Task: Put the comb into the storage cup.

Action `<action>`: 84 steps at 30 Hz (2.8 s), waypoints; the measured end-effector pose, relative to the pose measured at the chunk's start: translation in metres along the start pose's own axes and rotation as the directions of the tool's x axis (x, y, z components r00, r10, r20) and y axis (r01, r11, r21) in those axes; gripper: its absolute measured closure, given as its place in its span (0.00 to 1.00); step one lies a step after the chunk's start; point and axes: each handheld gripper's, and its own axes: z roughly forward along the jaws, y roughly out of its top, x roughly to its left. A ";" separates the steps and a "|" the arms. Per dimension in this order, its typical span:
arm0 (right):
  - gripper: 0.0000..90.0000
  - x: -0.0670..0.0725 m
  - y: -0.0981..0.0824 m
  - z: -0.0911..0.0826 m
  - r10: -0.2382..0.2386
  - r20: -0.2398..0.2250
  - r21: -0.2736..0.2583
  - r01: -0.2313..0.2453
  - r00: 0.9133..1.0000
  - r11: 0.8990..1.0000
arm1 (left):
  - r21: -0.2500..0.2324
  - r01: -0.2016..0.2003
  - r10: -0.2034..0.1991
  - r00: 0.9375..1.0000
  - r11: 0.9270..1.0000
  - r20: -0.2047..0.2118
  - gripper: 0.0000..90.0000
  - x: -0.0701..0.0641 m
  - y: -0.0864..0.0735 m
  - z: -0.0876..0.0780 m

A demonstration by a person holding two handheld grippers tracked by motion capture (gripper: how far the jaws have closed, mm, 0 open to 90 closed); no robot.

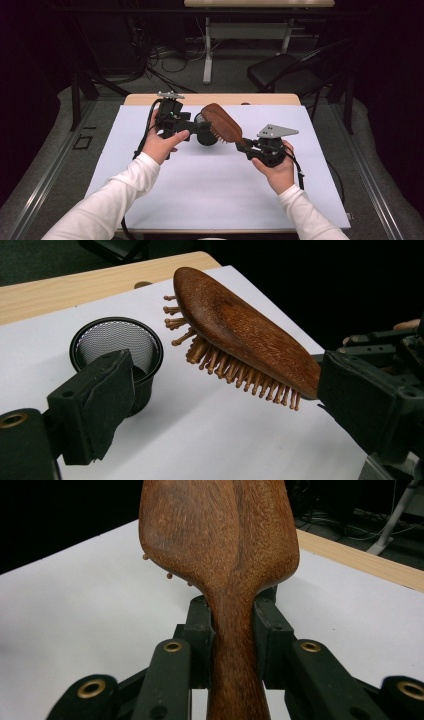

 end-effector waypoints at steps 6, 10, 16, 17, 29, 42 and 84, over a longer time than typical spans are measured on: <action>0.79 0.002 0.003 0.002 0.011 0.001 -0.027 -0.011 1.000 1.000 | -0.012 0.036 -0.035 0.999 0.999 0.015 0.09 0.003 0.002 -0.001; 0.79 0.002 0.004 0.003 0.026 -0.004 -0.045 -0.026 1.000 0.999 | -0.012 0.047 -0.046 0.999 0.999 0.026 0.09 0.004 0.002 -0.001; 0.79 0.004 0.005 0.007 0.034 -0.004 -0.063 -0.035 0.999 0.997 | -0.008 0.057 -0.057 0.998 0.998 0.038 0.09 0.003 0.003 0.003; 0.79 0.004 0.005 0.007 0.032 -0.003 -0.067 -0.032 0.999 0.997 | -0.007 0.058 -0.058 0.998 0.998 0.039 0.10 0.002 0.003 0.004; 0.79 0.011 0.006 0.011 0.034 -0.014 -0.097 -0.036 0.999 0.995 | 0.002 0.064 -0.064 0.996 0.998 0.068 0.13 -0.004 0.006 0.012; 0.79 0.015 0.006 0.013 0.043 -0.012 -0.131 -0.044 0.999 0.990 | -0.019 0.093 -0.091 0.993 0.995 0.070 0.16 -0.002 0.008 0.015; 0.80 0.027 -0.002 0.019 0.008 0.007 -0.169 -0.007 1.000 0.986 | -0.056 0.218 -0.211 0.972 0.974 0.105 0.35 0.007 0.006 0.016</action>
